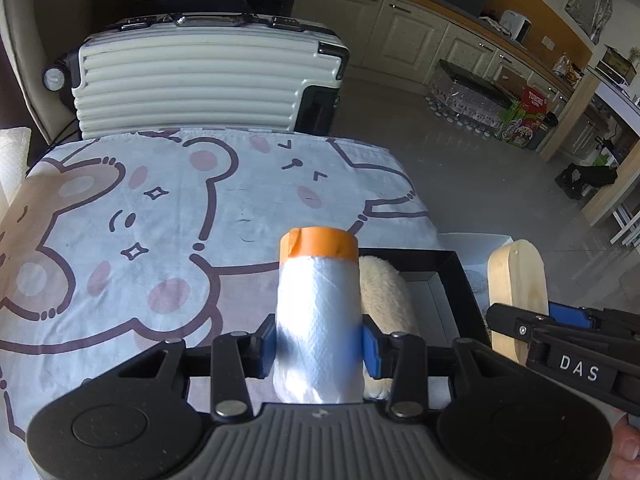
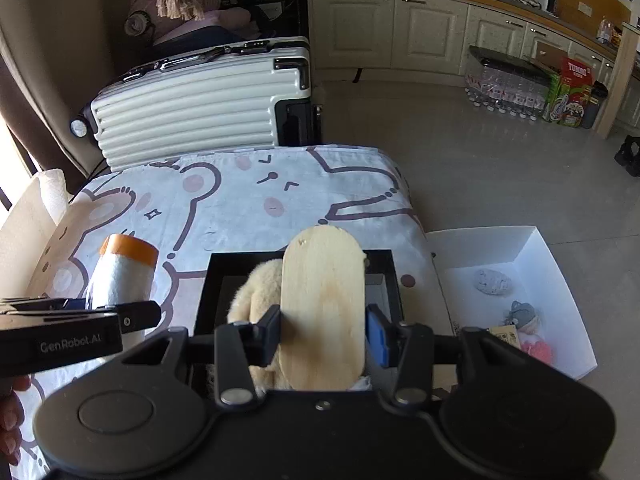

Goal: Organize objects
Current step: 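Lift the bottle and wooden block and carry both over the black box, then lower the bottle into the black box while the right gripper lowers the block inside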

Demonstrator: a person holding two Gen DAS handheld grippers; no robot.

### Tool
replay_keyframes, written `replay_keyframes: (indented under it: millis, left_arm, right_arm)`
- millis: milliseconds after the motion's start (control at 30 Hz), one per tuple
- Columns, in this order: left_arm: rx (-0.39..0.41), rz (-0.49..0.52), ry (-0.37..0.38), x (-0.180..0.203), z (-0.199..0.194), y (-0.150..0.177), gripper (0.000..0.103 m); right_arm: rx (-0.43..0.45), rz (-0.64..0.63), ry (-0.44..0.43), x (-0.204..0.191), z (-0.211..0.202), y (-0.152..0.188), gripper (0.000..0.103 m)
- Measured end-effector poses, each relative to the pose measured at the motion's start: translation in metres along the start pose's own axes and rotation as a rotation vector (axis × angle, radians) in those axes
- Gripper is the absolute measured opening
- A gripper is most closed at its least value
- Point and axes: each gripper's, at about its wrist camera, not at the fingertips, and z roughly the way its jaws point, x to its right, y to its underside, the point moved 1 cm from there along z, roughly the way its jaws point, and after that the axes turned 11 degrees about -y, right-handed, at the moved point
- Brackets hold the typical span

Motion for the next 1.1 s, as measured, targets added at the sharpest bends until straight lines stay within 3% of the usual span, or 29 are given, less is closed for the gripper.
replay_keyframes:
  millis: [333, 933, 1100]
  left_arm:
    - [-0.021, 0.002, 0.033, 0.010, 0.018, -0.001, 0.043]
    - [-0.077, -0.025, 0.111, 0.012, 0.067, -0.016, 0.043]
    - [-0.090, -0.021, 0.097, 0.017, 0.078, -0.017, 0.043]
  right_arm:
    - [-0.029, -0.010, 0.019, 0.013, 0.022, 0.004, 0.045]
    - [-0.122, -0.038, 0.074, 0.035, 0.106, 0.010, 0.046]
    - [-0.124, -0.051, 0.077, 0.041, 0.115, 0.010, 0.046]
